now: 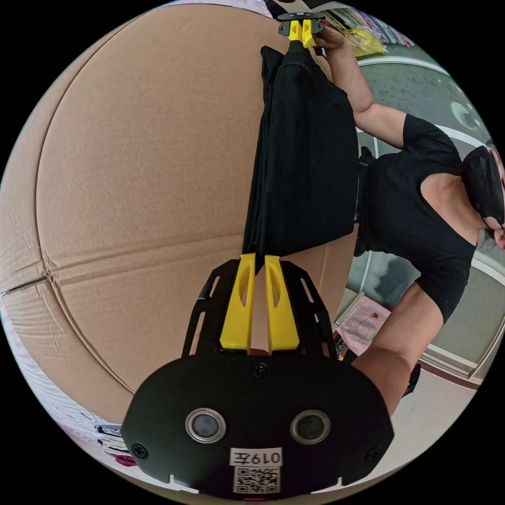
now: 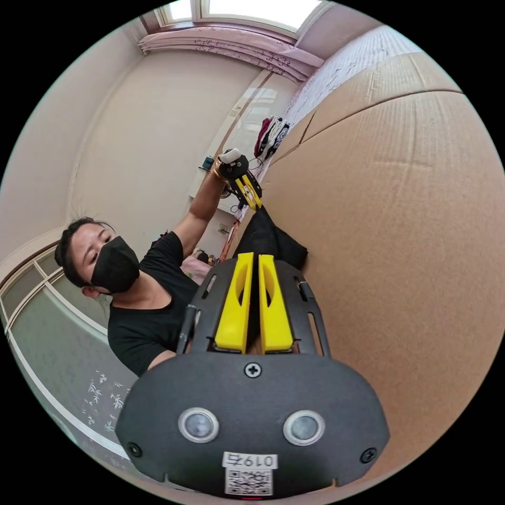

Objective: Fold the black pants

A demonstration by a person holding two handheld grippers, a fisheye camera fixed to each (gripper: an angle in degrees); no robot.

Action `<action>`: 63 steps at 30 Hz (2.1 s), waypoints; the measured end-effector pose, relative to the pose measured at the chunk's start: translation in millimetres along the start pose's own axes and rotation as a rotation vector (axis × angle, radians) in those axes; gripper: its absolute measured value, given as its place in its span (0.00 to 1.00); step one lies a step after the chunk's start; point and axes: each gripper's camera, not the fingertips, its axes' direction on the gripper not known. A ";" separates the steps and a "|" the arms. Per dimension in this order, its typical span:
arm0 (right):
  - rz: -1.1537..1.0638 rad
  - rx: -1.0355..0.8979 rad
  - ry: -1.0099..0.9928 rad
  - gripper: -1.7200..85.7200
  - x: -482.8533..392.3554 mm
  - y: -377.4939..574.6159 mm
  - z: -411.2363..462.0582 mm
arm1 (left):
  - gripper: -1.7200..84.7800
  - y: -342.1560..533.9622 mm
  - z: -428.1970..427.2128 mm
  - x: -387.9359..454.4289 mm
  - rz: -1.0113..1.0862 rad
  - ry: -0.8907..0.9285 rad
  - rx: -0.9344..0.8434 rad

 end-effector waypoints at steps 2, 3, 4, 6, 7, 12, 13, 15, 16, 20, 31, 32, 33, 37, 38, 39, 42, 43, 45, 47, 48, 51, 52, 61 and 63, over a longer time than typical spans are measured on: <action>-0.001 -0.009 0.011 0.02 -1.0 1.4 -0.3 | 0.03 5.1 -1.8 2.3 0.007 -0.006 0.004; -0.006 -0.012 0.028 0.02 -3.0 1.7 -0.8 | 0.03 9.1 -3.3 4.2 0.009 -0.011 0.009; -0.015 -0.023 0.059 0.02 -7.2 2.4 -1.2 | 0.03 11.3 -4.1 5.1 0.009 -0.013 0.012; -0.018 -0.032 0.107 0.01 -12.0 3.1 -1.6 | 0.03 21.4 -7.4 8.4 0.008 -0.016 0.027; -0.022 -0.036 0.134 0.01 -14.9 3.3 -1.0 | 0.03 24.3 -8.2 9.0 0.007 -0.015 0.032; 0.003 -0.028 0.195 0.01 -15.9 8.4 -1.5 | 0.03 52.1 -13.2 11.5 -0.009 0.017 0.072; 0.018 -0.029 0.200 0.01 -12.4 9.6 -0.3 | 0.03 55.3 -13.5 11.5 -0.012 0.022 0.077; 0.040 -0.038 0.207 0.01 -7.2 11.0 3.1 | 0.03 68.7 -14.5 10.8 -0.028 0.047 0.096; 0.048 -0.043 0.210 0.01 -4.8 12.2 4.7 | 0.03 72.4 -14.8 10.5 -0.033 0.055 0.102; 0.078 -0.043 0.190 0.01 3.7 19.4 9.2 | 0.03 98.5 -17.3 11.7 -0.067 0.105 0.140; 0.071 -0.059 0.221 0.01 -13.2 40.5 32.8 | 0.03 164.5 -43.5 79.4 -0.060 -0.011 0.155; 0.061 -0.056 0.208 0.01 -14.2 44.9 35.6 | 0.03 177.1 -47.6 86.7 -0.060 -0.006 0.181; 0.059 -0.054 0.202 0.01 -14.6 47.0 37.0 | 0.03 190.5 -52.9 94.7 -0.060 0.005 0.210; 0.055 -0.048 0.165 0.02 -15.9 61.0 50.1 | 0.03 231.1 -66.0 116.9 -0.124 -0.018 0.245; 0.052 -0.045 0.154 0.02 -16.9 65.6 54.5 | 0.03 245.4 -69.1 125.5 -0.141 -0.023 0.251; 0.052 -0.044 0.151 0.02 -17.8 68.0 56.9 | 0.03 260.3 -72.6 135.1 -0.158 -0.028 0.261; 0.045 -0.053 0.158 0.03 -27.9 80.1 70.5 | 0.03 297.3 -79.9 169.2 -0.186 -0.067 0.308; 0.038 -0.061 0.170 0.05 -34.7 86.4 75.5 | 0.03 304.6 -80.9 178.5 -0.188 -0.080 0.326; 0.031 -0.066 0.206 0.08 -48.4 97.2 81.4 | 0.03 332.0 -80.8 223.3 -0.170 -0.131 0.407; 0.043 -0.060 0.335 0.11 -75.9 109.9 89.6 | 0.03 352.5 -77.3 265.1 -0.155 -0.189 0.483; 0.044 -0.056 0.376 0.11 -85.6 112.2 92.3 | 0.03 366.2 -74.0 296.9 -0.144 -0.239 0.549; -0.053 -0.031 0.568 0.10 -156.7 119.4 116.6 | 0.03 396.7 -57.6 384.1 -0.152 -0.415 0.708; -0.124 -0.004 0.632 0.10 -191.8 122.5 129.7 | 0.03 400.8 -52.3 403.5 -0.159 -0.465 0.727; -0.573 0.413 1.169 0.02 -405.1 215.6 273.3 | 0.03 426.3 29.5 660.7 -0.452 -1.186 1.045; -0.668 0.509 1.189 0.01 -423.7 249.0 311.9 | 0.03 444.2 44.6 697.1 -0.476 -1.106 1.231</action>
